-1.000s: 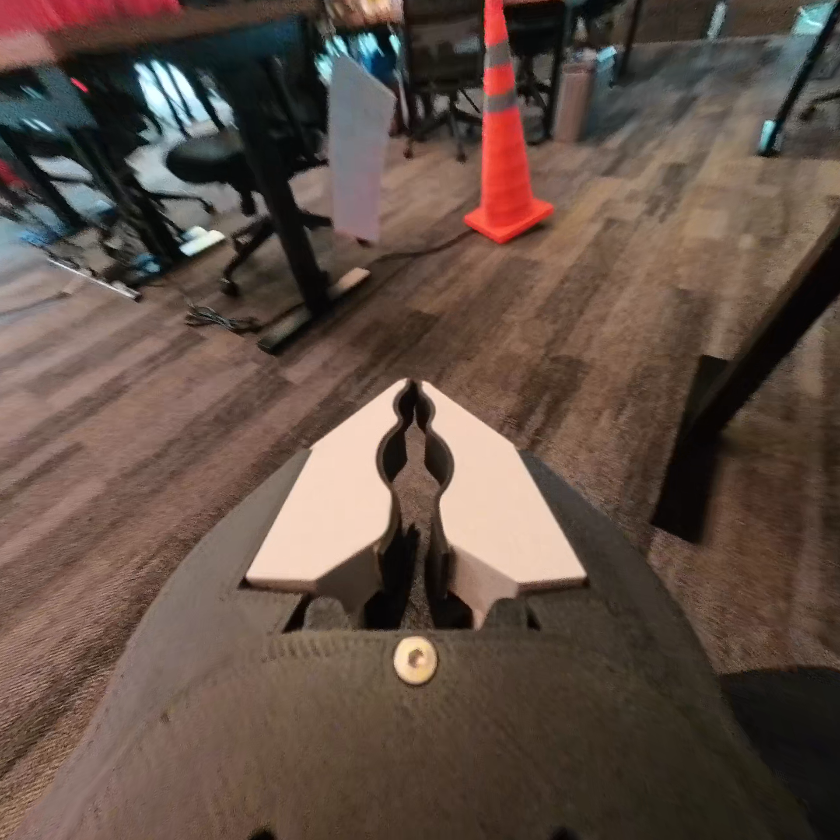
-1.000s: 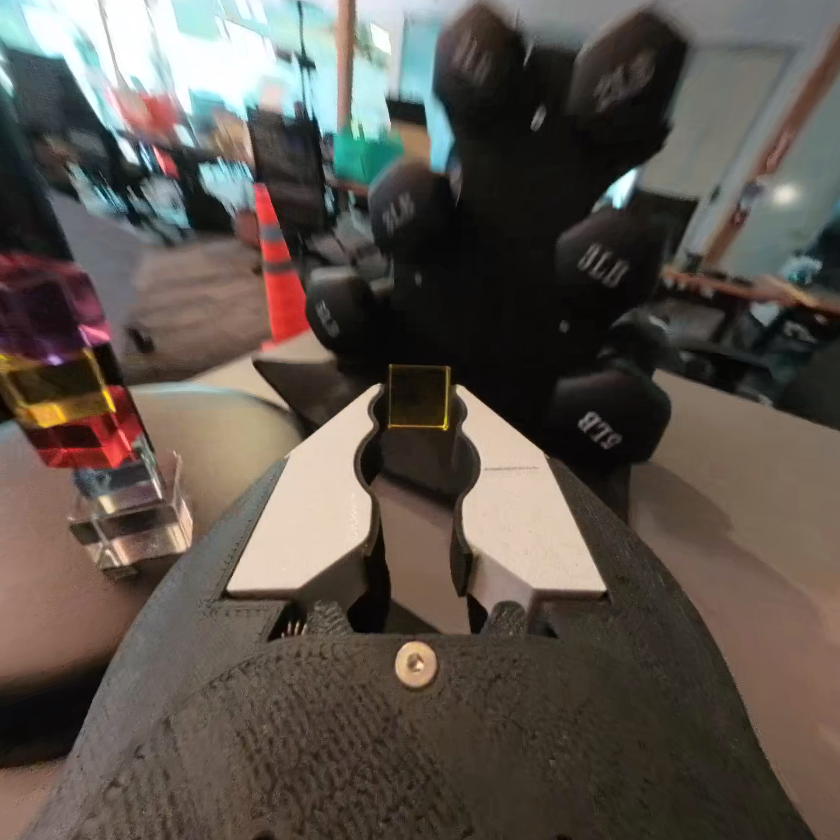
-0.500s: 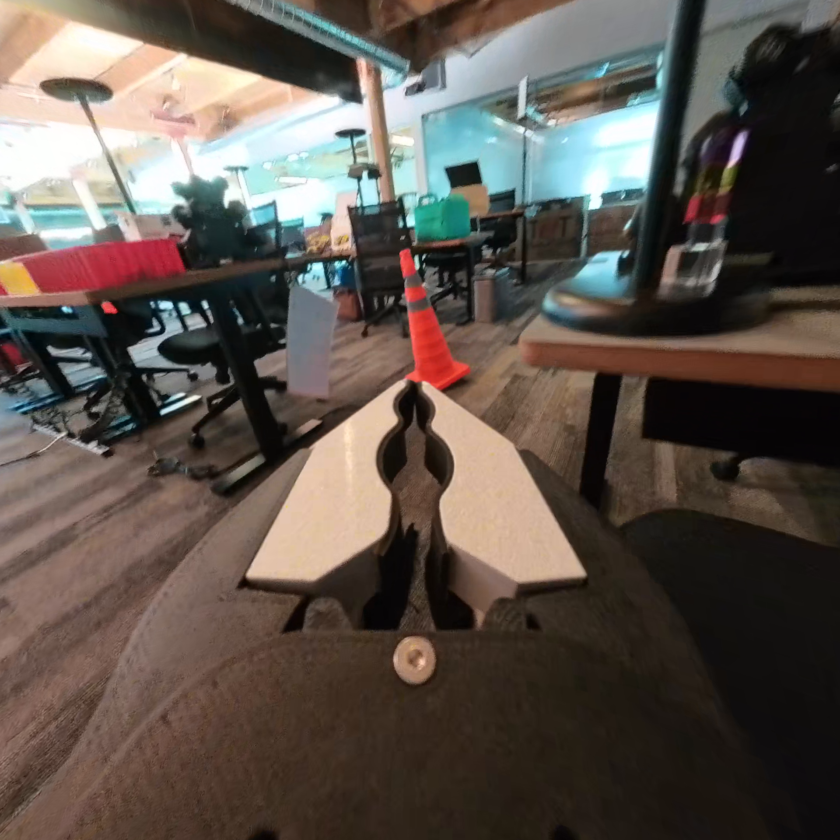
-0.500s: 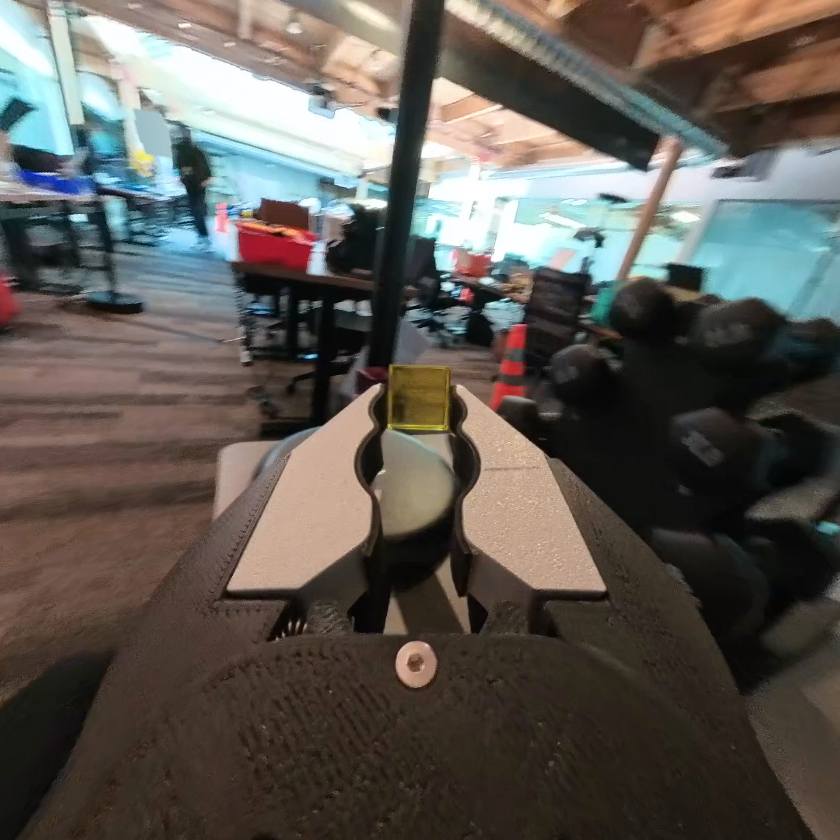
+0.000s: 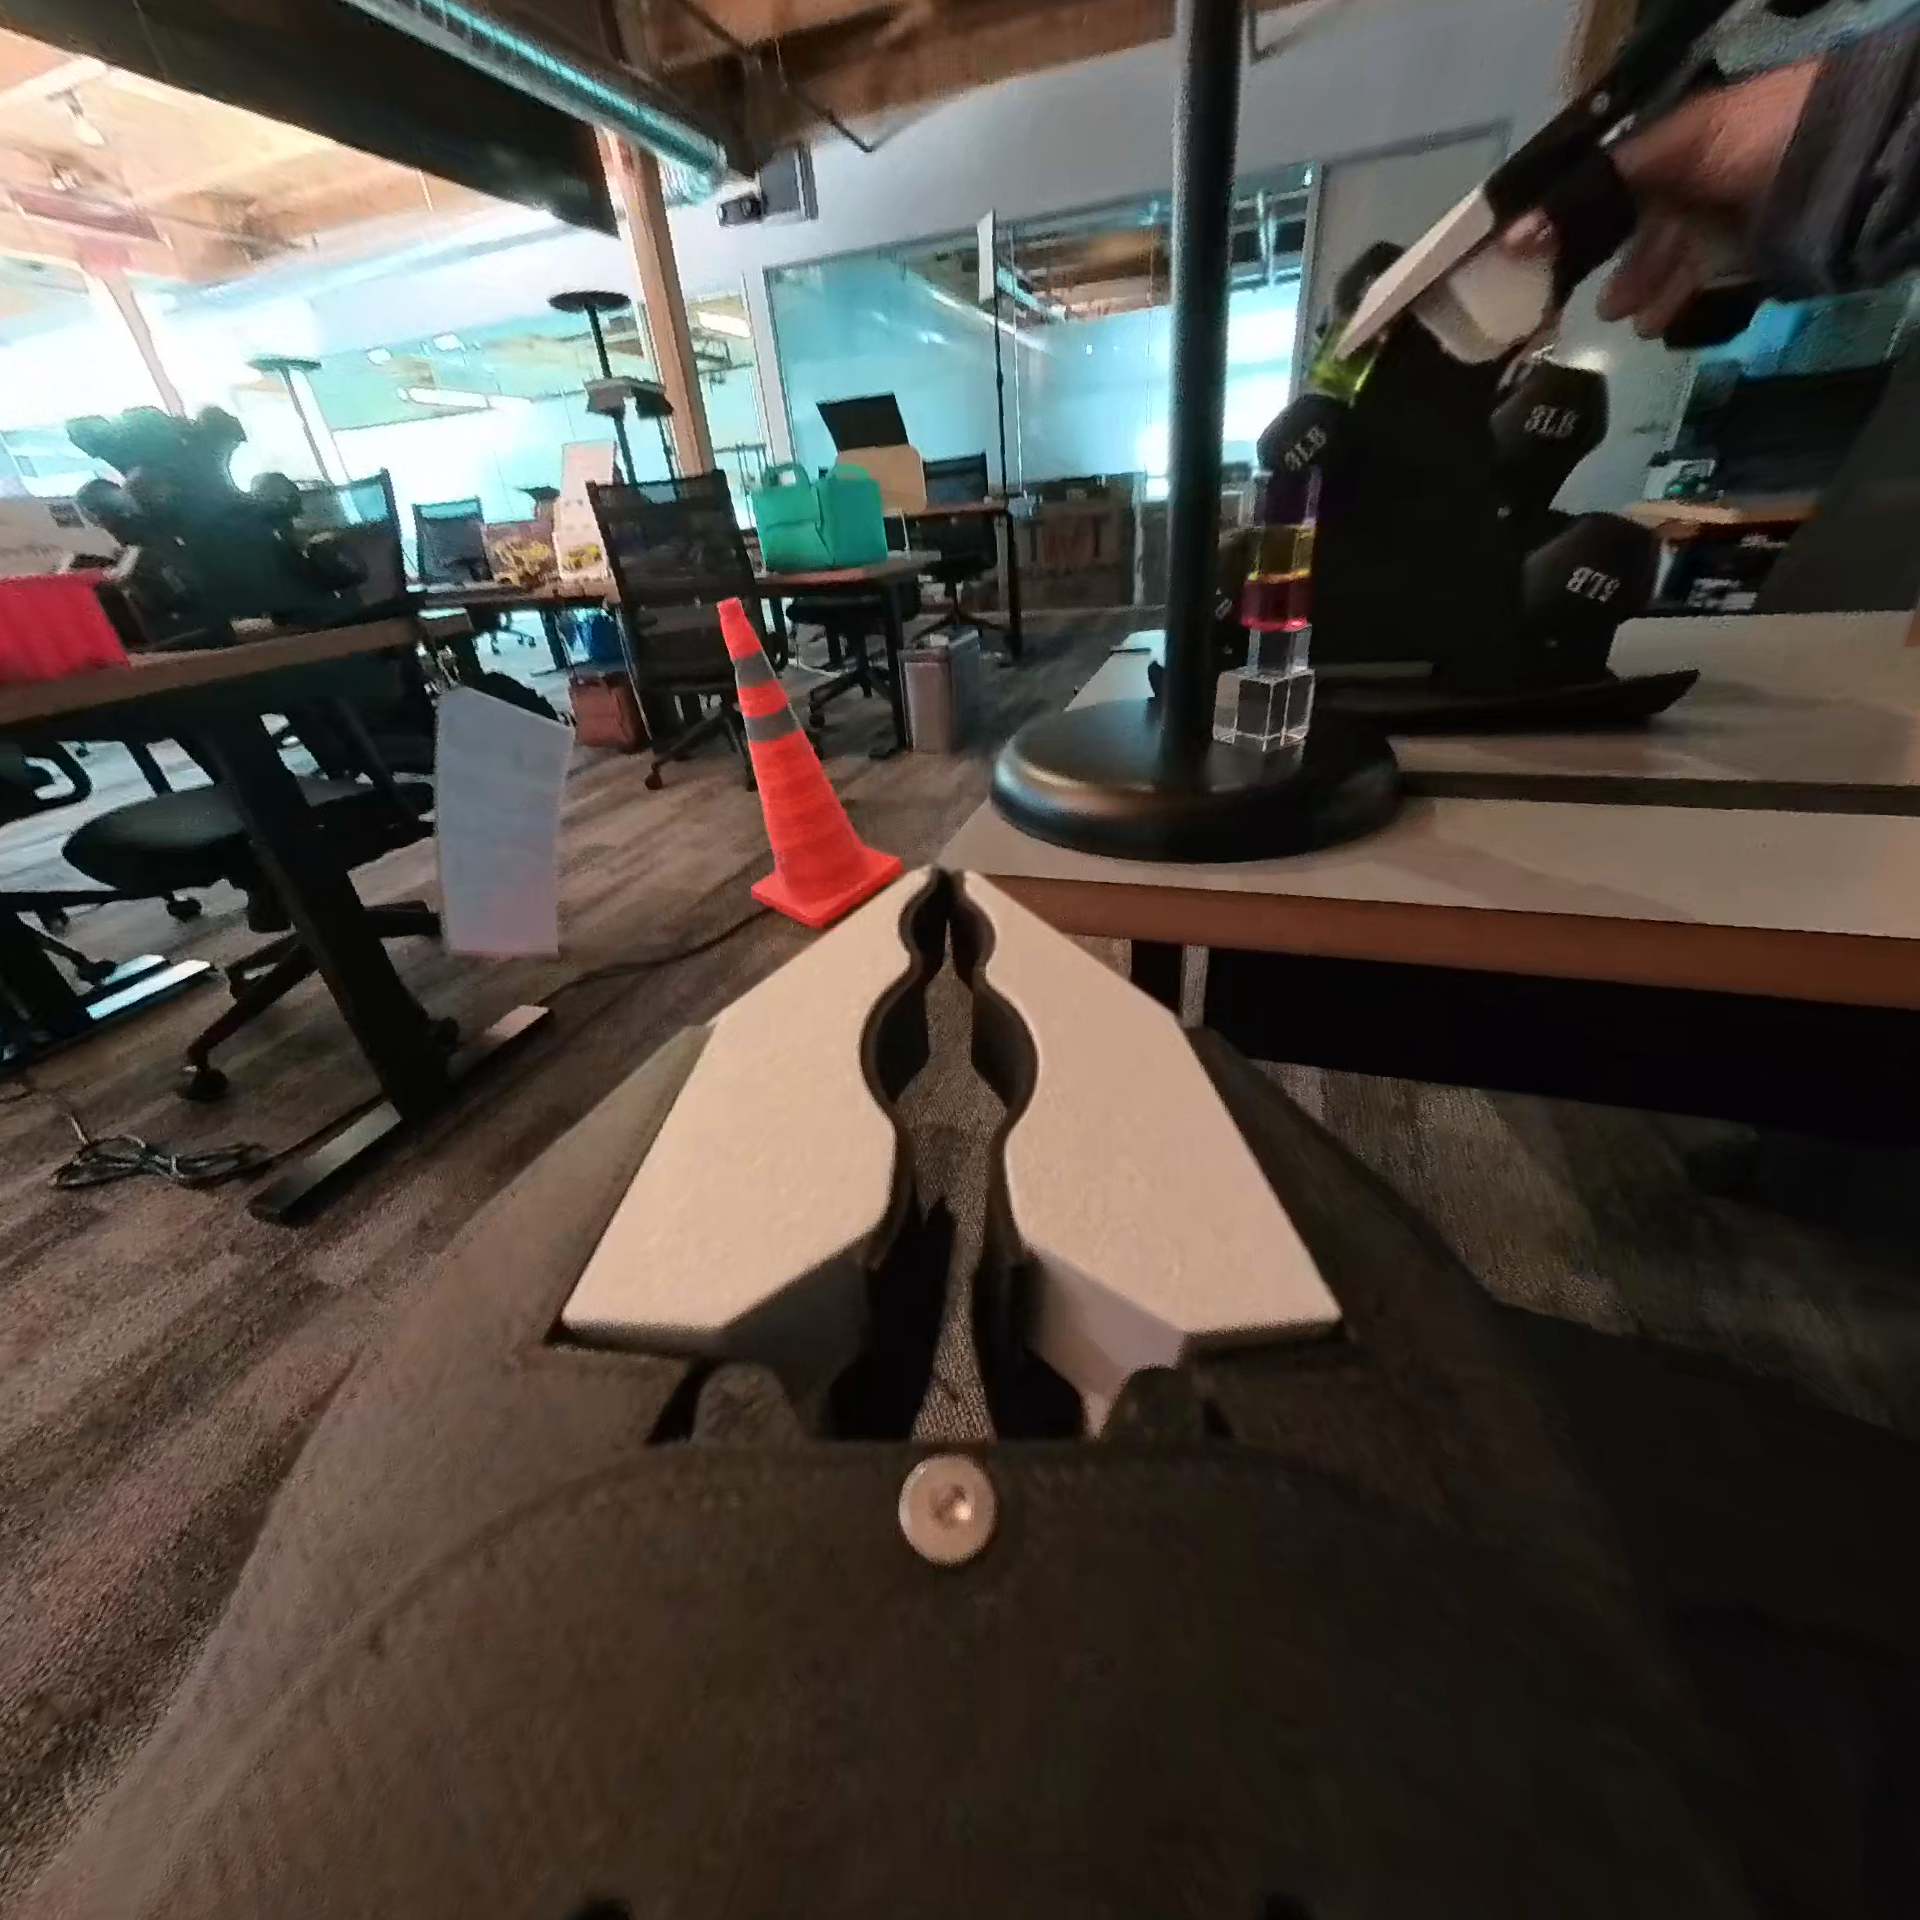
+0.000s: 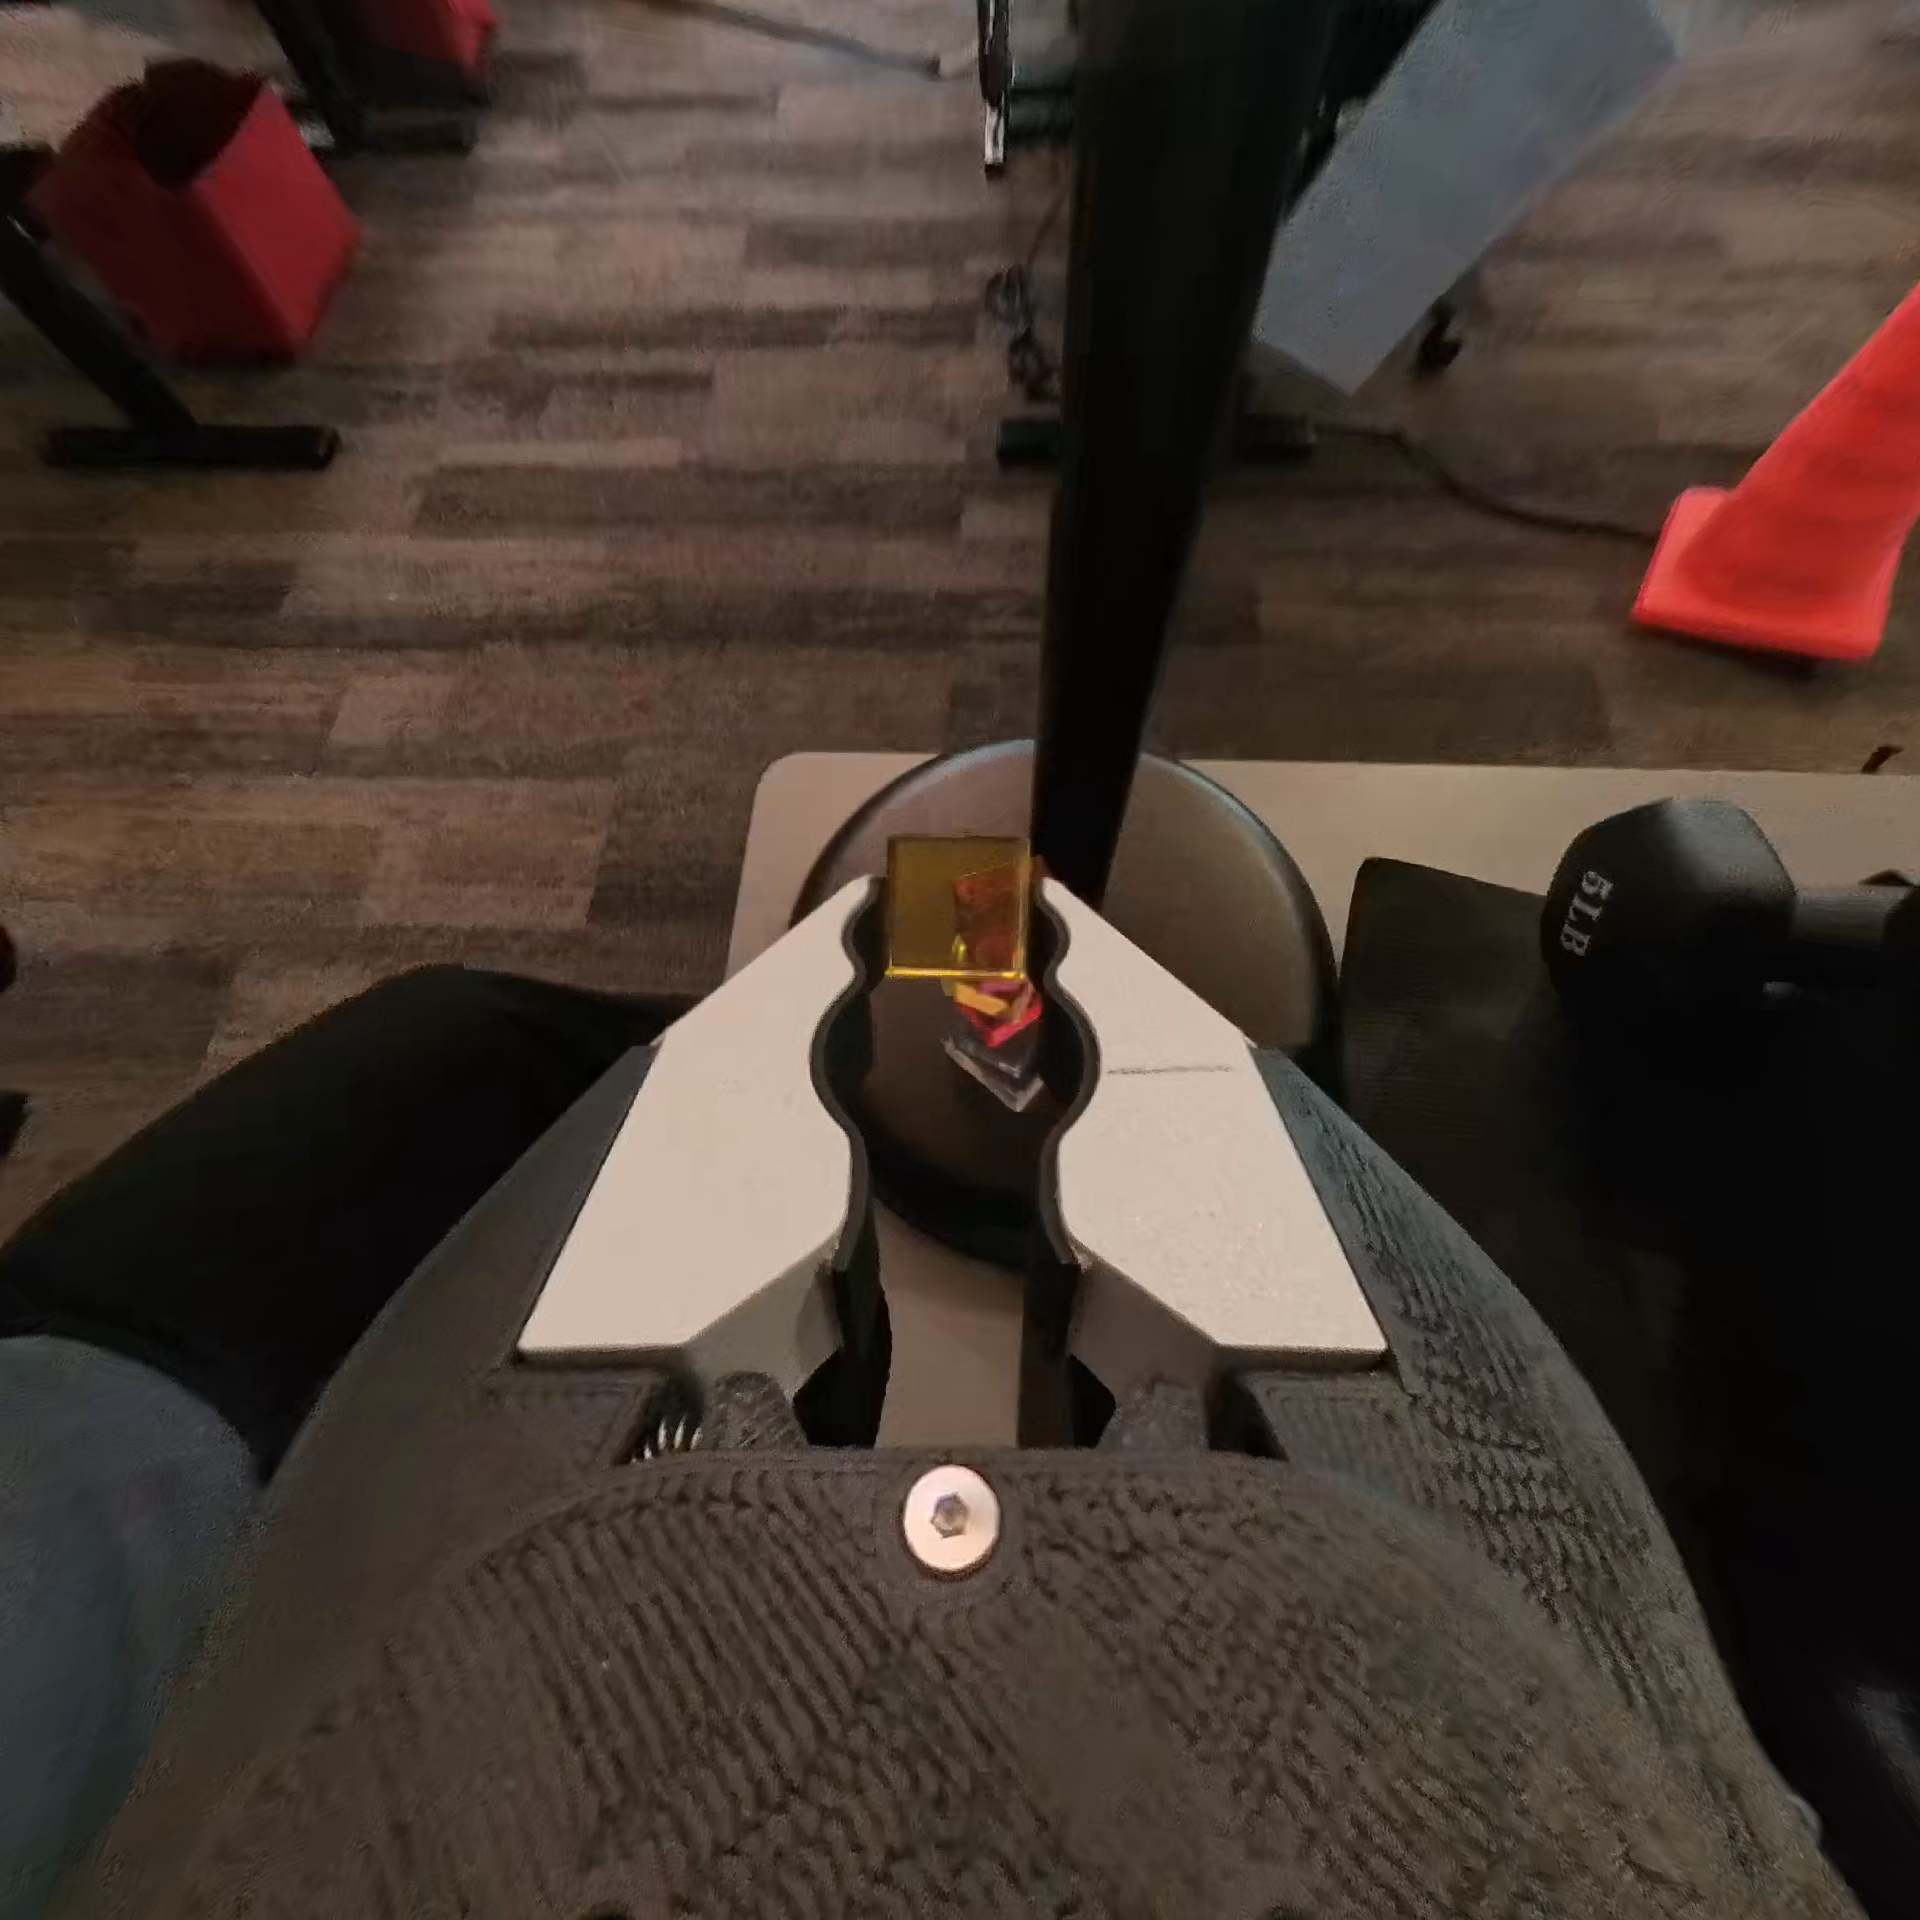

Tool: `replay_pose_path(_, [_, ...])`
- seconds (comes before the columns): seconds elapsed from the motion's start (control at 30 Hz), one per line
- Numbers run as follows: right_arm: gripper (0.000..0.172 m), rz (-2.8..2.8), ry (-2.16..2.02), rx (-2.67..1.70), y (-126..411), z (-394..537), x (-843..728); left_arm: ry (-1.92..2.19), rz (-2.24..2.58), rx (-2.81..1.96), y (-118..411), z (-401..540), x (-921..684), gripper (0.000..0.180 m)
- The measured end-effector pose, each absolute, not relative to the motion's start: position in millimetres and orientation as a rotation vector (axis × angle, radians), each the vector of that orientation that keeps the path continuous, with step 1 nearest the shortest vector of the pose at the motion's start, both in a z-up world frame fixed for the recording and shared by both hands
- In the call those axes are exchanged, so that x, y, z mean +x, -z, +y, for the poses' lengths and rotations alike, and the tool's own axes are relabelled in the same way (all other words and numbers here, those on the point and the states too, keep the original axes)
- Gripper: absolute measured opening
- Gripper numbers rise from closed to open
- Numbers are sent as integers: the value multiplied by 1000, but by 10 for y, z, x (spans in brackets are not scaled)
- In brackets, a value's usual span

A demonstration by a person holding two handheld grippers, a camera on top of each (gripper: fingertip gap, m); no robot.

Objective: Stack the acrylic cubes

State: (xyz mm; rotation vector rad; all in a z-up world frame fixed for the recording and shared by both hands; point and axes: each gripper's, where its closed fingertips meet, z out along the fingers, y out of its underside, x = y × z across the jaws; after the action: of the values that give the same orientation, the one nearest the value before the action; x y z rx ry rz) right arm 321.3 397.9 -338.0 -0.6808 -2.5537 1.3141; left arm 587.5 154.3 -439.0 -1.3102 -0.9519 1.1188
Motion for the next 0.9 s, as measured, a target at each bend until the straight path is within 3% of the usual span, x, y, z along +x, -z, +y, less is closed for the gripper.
replay_pose_path(0.23, [25,-2705,-1079,-689,3595,3928,3042,-1072,-936,-1247,4274,1464,5559,0])
replay_pose_path(0.9, [25,-2816,-856,-679,3717,3896,2998,-899,-920,-1318,4612,1658,5262,0])
